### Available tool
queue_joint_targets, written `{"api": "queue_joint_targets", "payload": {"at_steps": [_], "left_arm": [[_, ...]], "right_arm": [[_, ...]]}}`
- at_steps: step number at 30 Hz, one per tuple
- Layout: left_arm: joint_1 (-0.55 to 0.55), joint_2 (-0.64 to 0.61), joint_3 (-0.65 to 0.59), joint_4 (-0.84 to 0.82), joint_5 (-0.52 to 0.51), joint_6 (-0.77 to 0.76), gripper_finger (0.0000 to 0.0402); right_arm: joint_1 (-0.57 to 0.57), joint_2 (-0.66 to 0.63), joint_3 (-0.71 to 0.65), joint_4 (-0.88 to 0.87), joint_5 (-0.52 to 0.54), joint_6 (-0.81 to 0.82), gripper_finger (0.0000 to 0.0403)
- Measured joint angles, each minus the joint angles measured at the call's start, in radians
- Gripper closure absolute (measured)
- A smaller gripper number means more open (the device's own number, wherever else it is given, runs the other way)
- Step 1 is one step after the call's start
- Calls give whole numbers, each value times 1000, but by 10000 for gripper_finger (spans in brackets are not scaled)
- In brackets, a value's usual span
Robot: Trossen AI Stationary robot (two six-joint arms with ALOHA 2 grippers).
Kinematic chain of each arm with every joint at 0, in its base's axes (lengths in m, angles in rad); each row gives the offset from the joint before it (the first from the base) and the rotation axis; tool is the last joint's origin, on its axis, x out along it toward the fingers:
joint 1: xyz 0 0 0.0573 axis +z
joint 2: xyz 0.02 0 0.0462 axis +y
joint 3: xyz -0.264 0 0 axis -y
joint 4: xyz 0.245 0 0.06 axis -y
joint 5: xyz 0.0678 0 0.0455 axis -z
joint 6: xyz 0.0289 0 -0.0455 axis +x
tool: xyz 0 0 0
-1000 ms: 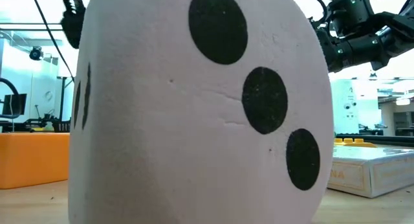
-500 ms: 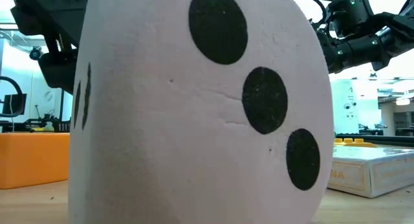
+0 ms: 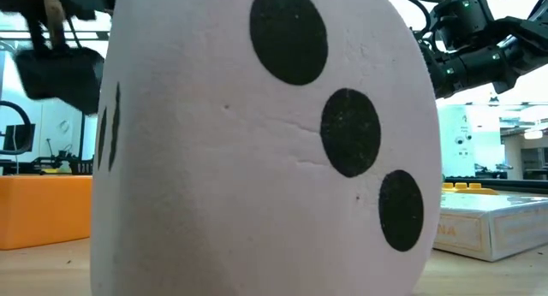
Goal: Pick & Place Toys
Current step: Put the orange game piece into the transparent bin
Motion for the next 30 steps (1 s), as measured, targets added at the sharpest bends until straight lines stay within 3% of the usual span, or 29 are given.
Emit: {"api": "queue_joint_targets", "payload": {"at_steps": [6,30], "left_arm": [[-57,25,0,2,-120,-46,24],[-46,279,6,97,-115,-124,25]], "right_arm": [[0,0,0,-1,2,0,34],[0,0,0,-21,22,0,34]]}}
